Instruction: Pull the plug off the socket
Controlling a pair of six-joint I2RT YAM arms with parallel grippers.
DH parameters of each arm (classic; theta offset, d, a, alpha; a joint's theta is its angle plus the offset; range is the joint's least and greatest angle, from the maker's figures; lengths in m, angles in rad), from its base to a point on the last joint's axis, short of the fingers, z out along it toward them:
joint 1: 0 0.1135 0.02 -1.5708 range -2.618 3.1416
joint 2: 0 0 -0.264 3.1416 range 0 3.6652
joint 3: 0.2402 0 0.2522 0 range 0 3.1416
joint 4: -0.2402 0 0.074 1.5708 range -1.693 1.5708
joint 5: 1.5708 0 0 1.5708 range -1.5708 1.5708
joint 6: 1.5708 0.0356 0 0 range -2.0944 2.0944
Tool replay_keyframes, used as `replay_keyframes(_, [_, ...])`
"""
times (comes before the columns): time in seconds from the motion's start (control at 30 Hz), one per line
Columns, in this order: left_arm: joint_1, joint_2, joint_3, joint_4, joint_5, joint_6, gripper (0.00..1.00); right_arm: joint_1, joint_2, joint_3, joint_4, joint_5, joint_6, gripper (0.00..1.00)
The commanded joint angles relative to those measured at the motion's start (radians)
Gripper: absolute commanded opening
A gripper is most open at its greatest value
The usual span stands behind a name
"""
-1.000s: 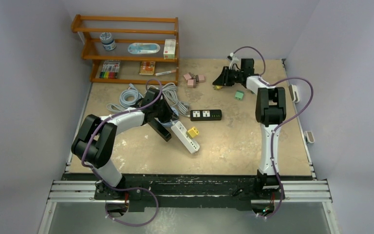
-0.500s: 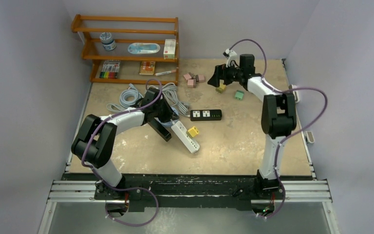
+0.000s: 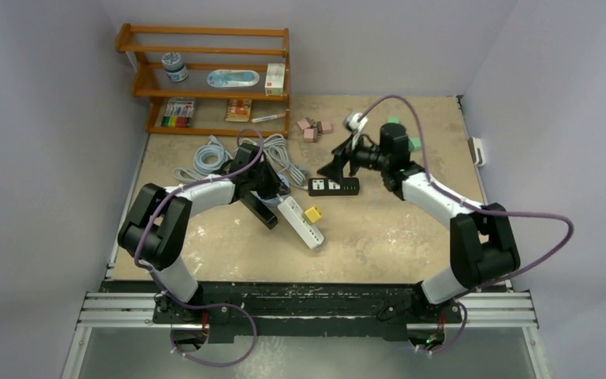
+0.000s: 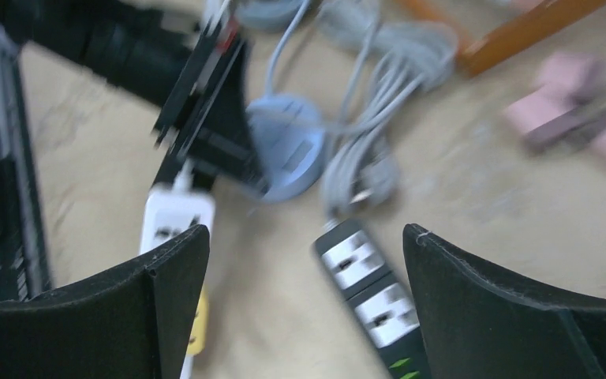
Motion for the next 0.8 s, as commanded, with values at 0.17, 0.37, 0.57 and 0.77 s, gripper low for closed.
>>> replay_keyframes(0.17, [0.009, 0.029, 0.032, 0.044, 0.019, 0.000, 0.00, 0.129, 0.070, -0.042, -0.219, -0.142, -0.174, 0.91])
replay_keyframes(0.37, [0.009, 0.032, 0.033, 0.046, 0.021, -0.002, 0.00, 0.159, 0.162, 0.036, -0.398, -0.234, -0.238, 0.88])
replay_keyframes(0.57, [0.014, 0.035, 0.035, 0.038, 0.023, 0.004, 0.00, 0.184, 0.213, 0.065, -0.505, -0.204, -0.274, 0.86])
replay_keyframes(0.77, [0.014, 0.038, 0.038, 0.038, 0.022, 0.004, 0.00, 0.199, 0.251, 0.105, -0.588, -0.189, -0.307, 0.49])
